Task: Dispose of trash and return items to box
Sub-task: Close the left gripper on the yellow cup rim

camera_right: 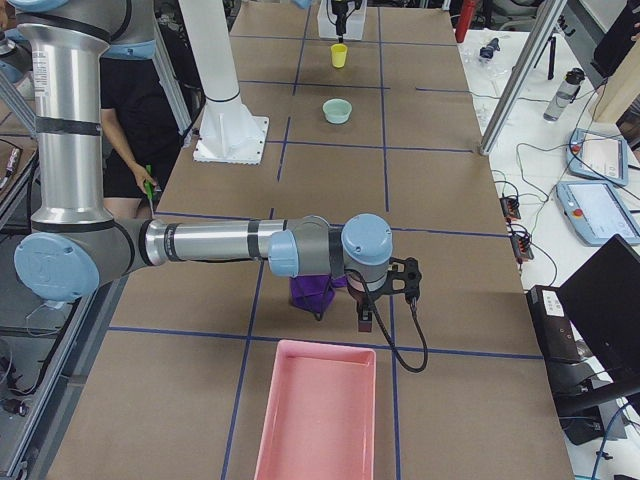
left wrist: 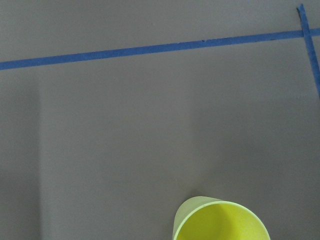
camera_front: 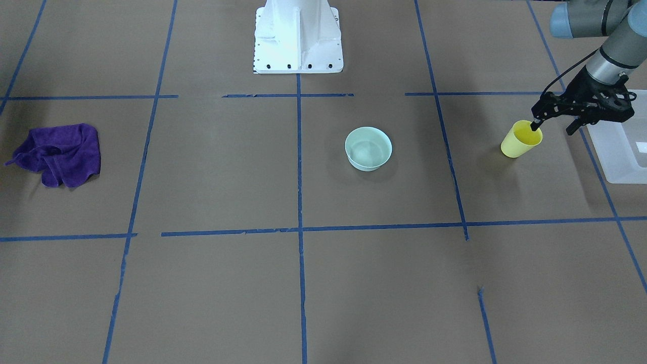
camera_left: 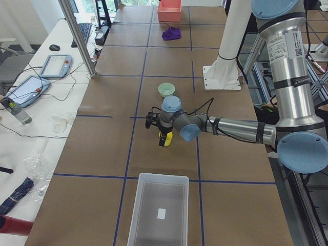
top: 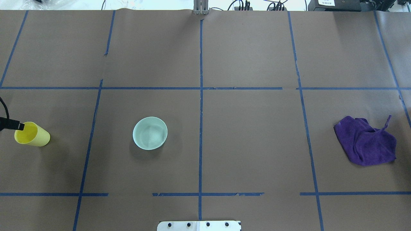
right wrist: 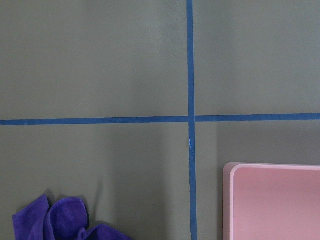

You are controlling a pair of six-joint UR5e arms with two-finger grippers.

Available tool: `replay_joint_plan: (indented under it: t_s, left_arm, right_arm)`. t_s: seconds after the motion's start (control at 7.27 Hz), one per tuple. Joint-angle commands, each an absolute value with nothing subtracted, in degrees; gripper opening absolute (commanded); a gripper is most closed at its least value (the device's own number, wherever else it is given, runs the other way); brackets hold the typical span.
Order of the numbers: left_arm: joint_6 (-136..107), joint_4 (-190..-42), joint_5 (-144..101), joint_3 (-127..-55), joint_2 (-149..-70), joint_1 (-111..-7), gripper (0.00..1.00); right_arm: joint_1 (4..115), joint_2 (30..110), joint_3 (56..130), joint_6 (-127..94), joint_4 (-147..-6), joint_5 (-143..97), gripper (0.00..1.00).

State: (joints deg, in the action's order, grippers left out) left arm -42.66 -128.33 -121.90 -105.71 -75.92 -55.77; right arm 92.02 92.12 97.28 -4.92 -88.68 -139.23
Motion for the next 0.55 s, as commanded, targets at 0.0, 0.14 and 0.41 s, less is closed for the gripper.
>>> replay_joint_plan:
  t_s: [0.0,0.14,0.41]
  left_arm:
    - [-43.1,-128.5,-121.6,-102.9,-77.0,-54.0,0.89]
    - [-43.1,-128.5,-121.6,-102.7,-77.3,-53.0,0.86]
    - [-43.0,-128.6,-121.6,-102.0,-77.6,-52.7,0.56]
  right_arm:
    - [92.0,92.1,97.3,-4.9,-88.7,-139.2,1.0]
    - [91.9,92.0,97.4,-4.9,-88.7,-139.2,1.0]
    - [89.2,91.4,98.0,-4.7,-88.6,-138.7,1.0]
